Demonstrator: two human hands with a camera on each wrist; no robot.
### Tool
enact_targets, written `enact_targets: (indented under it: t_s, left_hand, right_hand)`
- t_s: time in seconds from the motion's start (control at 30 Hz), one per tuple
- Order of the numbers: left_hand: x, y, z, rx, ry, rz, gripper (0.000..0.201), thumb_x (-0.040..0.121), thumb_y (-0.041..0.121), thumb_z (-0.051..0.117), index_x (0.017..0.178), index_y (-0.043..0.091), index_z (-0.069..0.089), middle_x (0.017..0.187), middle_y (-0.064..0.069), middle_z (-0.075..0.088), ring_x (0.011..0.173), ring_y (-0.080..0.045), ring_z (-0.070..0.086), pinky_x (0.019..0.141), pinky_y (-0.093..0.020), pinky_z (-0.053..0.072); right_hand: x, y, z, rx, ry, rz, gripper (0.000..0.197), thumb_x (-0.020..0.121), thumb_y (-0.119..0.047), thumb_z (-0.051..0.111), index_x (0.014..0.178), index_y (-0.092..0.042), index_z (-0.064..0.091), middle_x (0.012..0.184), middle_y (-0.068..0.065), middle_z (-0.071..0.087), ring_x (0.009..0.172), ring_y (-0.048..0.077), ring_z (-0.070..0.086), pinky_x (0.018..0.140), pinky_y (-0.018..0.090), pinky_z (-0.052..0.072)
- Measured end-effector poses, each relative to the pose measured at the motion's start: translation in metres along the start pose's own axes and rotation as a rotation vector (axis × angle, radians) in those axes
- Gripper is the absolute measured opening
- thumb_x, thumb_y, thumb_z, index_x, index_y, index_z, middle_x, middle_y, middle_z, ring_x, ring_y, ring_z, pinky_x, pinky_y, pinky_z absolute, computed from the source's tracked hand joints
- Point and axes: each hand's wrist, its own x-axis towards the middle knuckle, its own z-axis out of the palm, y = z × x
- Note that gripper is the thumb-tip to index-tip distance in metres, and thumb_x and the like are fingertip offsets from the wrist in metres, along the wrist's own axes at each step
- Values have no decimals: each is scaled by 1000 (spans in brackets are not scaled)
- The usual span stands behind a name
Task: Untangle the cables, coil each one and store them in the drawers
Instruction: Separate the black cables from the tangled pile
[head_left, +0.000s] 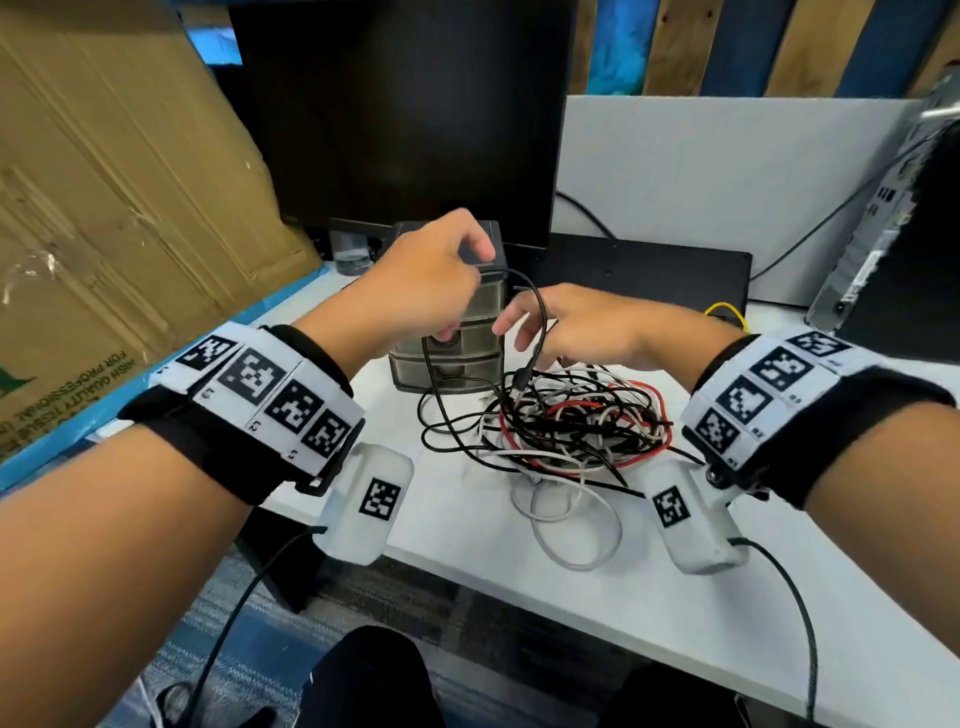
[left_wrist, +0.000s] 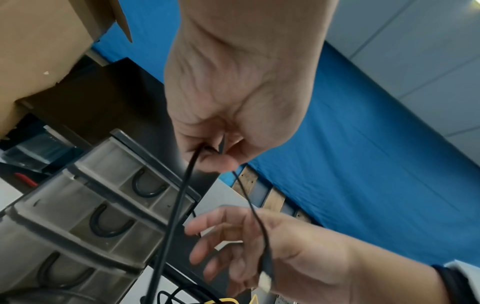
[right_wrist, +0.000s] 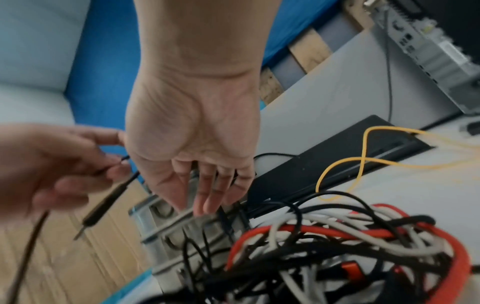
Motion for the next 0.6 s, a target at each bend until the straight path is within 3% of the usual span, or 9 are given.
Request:
enact_targets:
  t_s: [0.1, 0.23, 0.33, 0.43, 0.5, 0.6]
  left_hand:
    - [0, 2, -1, -90, 67, 3, 29, 98, 4, 46, 112, 27, 58, 74, -3, 56, 54, -17, 49, 50, -33, 46]
    - [0, 1, -6, -114, 122, -24, 30, 97, 4, 43, 113, 25, 58, 71, -1, 51, 54, -14, 45, 43, -27, 43]
    - [-2, -9, 0, -124, 73, -93, 30, 95, 3, 40, 105, 25, 57, 71, -3, 51, 55, -16, 44, 40, -28, 39]
    - [-5, -24, 11, -141, 33, -165, 31, 95, 4, 37, 97, 27, 57, 69, -3, 48, 52, -15, 37, 41, -25, 29]
    - [-7, -33, 18, -159, 21, -209, 29, 97, 6, 35, 97, 26, 56, 70, -2, 46, 53, -15, 33, 44, -25, 25]
    - [-10, -41, 29, -175, 26, -252, 26, 99, 7, 34, 98, 24, 54, 73, -2, 46, 56, -15, 33, 46, -27, 24]
  right_hand:
    - [-7, 1, -5, 84, -37, 13, 34, 88, 5, 59, 109, -19, 70, 99, 1, 65, 86, 14, 58, 75, 30, 46]
    - [-13, 11, -5, -8, -51, 40, 17, 90, 0, 63, 99, -13, 69, 85, 1, 64, 74, 14, 61, 67, 29, 48]
    - [-21, 20, -9, -120, -73, 53, 19, 88, -1, 62, 96, -16, 71, 86, 7, 66, 72, 16, 60, 66, 30, 48]
    - [-30, 27, -15, -267, -88, 75, 19, 87, -1, 61, 88, -18, 70, 78, 3, 66, 65, 15, 58, 60, 27, 44]
    - [-36, 34, -20, -254, -130, 123, 18, 85, 1, 60, 81, -12, 71, 68, 3, 64, 57, 15, 57, 54, 25, 42]
    - [-44, 42, -24, -303, -262, 225, 21, 84, -2, 60, 76, -11, 77, 66, 5, 67, 56, 17, 59, 53, 23, 44]
